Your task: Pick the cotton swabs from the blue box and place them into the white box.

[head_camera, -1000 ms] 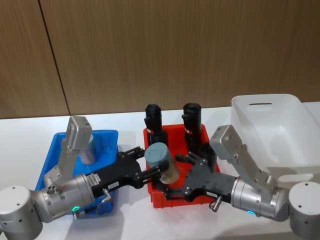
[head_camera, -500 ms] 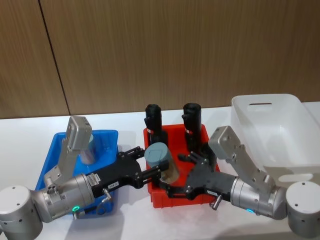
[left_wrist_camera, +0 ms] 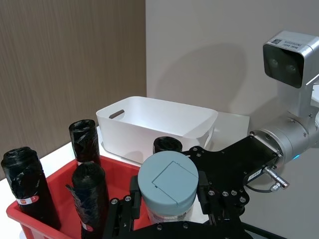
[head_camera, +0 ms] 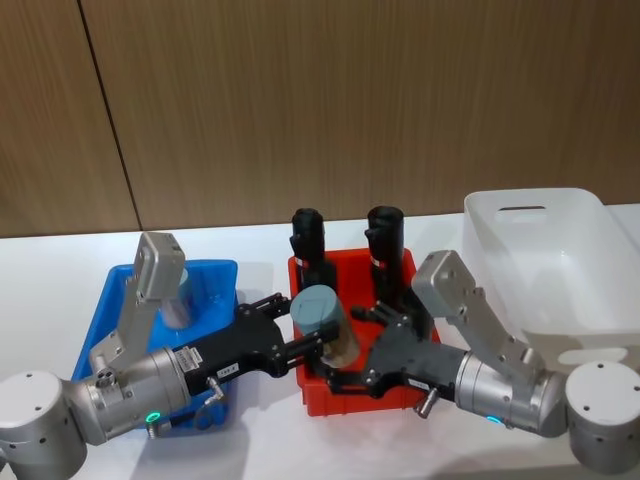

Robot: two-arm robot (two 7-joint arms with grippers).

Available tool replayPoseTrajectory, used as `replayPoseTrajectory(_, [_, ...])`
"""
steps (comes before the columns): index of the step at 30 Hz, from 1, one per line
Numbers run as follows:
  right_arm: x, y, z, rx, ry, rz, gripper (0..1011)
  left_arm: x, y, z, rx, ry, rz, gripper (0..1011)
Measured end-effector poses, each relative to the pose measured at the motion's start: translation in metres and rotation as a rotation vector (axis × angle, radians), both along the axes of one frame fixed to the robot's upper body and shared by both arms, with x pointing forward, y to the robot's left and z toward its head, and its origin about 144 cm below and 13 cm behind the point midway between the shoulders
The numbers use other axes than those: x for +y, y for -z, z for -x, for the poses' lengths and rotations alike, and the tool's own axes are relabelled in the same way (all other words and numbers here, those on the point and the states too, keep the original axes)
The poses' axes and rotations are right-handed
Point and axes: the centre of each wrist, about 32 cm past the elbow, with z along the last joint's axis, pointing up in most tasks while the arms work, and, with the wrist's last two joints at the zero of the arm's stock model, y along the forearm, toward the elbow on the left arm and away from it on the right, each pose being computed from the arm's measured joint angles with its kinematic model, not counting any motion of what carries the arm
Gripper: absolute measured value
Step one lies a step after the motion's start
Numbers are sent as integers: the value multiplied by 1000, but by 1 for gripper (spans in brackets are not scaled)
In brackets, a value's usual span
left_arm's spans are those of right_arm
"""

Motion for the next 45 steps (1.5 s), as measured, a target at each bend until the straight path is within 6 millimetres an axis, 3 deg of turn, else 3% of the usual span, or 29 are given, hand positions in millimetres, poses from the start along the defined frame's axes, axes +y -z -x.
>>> replayPoseTrajectory(7, [3, -1, -2, 1, -6, -6, 1002, 0, 0, 0, 0, 0, 0, 660])
replayPoseTrajectory(15, [7, -1, -5, 4, -12, -8, 814, 0, 0, 0, 0, 0, 0, 660])
replayPoseTrajectory(19, [9, 0, -6, 6, -15, -8, 668, 0, 0, 0, 0, 0, 0, 660])
replayPoseTrajectory(26, [10, -1, -7, 7, -16, -9, 644, 0, 0, 0, 0, -1, 0, 660])
replayPoseTrajectory(31, [11, -2, -8, 7, -16, -12, 644, 0, 0, 0, 0, 0, 0, 754])
replayPoseTrajectory(38, [11, -3, -7, 5, -14, -16, 644, 0, 0, 0, 0, 0, 0, 972])
replayPoseTrajectory(45, [5, -4, -4, -1, 2, -25, 644, 0, 0, 0, 0, 0, 0, 1004])
